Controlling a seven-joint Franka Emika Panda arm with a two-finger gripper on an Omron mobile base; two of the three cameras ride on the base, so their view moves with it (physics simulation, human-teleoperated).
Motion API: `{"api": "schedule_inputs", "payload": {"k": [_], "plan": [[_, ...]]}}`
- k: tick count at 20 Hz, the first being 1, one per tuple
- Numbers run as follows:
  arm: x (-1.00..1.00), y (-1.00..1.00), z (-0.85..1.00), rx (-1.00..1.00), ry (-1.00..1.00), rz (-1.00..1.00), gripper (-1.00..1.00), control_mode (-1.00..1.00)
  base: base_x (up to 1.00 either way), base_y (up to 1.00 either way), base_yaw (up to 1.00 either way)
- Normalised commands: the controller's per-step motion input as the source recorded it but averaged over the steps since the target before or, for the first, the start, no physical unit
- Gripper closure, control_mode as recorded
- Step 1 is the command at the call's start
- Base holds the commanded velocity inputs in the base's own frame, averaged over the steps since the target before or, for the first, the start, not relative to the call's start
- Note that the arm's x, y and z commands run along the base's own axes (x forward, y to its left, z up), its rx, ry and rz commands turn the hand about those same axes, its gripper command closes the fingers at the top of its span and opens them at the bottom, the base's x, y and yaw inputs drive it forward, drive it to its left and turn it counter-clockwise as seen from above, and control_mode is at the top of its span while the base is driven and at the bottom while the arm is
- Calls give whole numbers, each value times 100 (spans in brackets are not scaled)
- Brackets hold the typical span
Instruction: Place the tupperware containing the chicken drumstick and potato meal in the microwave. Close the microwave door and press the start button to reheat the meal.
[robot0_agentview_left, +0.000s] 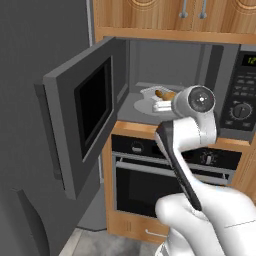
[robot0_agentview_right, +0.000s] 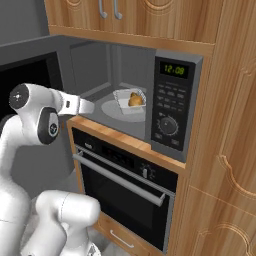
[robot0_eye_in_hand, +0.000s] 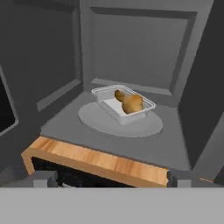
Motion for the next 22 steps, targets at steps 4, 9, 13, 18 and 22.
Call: {"api": "schedule_inputs", "payload": {"k": [4, 9, 13, 18, 22], "plan": [[-99, 96, 50, -63, 1, 36, -100, -100, 0, 0, 0], [-98, 95, 30, -65, 9, 29, -100, -100, 0, 0, 0], [-99, 98, 27, -69, 12, 19, -100, -100, 0, 0, 0], [-74, 100, 13, -69, 15, 10, -100, -100, 0, 0, 0], [-58, 100, 2, -62, 12, 3, -100, -100, 0, 0, 0]]}}
